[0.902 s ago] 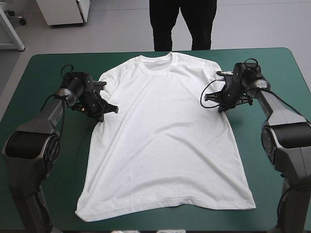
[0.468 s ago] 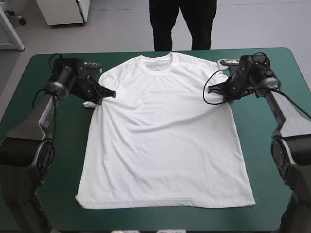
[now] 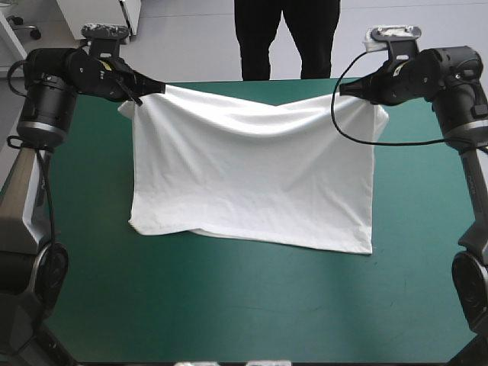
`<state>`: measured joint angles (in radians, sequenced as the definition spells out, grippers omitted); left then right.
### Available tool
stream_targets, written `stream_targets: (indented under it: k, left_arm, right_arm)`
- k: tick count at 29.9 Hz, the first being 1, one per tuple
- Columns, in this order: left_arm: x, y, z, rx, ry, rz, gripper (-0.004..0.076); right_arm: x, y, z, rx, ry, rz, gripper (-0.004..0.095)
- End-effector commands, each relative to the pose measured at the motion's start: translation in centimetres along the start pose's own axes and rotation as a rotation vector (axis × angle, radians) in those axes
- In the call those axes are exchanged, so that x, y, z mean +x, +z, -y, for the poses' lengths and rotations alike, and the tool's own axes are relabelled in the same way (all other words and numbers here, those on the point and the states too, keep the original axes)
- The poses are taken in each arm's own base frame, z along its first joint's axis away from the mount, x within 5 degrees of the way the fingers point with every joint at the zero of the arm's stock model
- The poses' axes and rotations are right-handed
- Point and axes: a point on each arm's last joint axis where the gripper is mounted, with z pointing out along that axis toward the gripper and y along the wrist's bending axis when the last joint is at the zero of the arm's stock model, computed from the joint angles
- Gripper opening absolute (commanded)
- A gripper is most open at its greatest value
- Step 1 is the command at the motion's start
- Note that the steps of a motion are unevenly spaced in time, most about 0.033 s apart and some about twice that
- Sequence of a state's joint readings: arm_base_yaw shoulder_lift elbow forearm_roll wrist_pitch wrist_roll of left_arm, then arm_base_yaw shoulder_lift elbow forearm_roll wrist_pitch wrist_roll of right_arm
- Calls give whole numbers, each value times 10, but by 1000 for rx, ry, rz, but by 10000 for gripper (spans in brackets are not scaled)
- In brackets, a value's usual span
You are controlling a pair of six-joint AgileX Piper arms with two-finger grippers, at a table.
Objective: Fold the cloth
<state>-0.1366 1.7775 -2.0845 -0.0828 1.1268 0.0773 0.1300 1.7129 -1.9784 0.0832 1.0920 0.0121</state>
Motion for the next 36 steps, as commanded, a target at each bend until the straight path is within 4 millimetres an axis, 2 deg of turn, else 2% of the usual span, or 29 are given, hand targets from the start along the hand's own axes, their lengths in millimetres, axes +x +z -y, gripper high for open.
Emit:
stream_targets:
  k: [1,11,13,16,21,24,32,36]
  left_arm:
    - [-23,-65,4,-4,3,279,-9]
    - [-37,-139,8,-23,12,621,-9]
    - [-38,-150,9,-26,14,669,-9]
    - [-39,-155,9,-29,16,695,-9]
    - [-40,-149,8,-29,15,695,-9]
    - [-46,-139,7,-34,14,723,-9]
    - [-66,-93,1,-70,37,860,-9]
    - [-73,-69,-2,-87,53,906,-9]
  right_arm:
    - [-27,-65,-5,-3,-29,252,-17]
    - [-53,-132,-17,-71,-40,502,-17]
    - [-55,-142,-18,-77,-42,533,-17]
    - [-56,-148,-18,-76,-45,557,-17]
    - [-58,-141,-17,-68,-47,557,-17]
    - [-64,-127,-16,-63,-46,576,-17]
    - [-87,-76,-8,-7,-69,714,-17]
    - [-96,-61,-6,12,-82,799,-17]
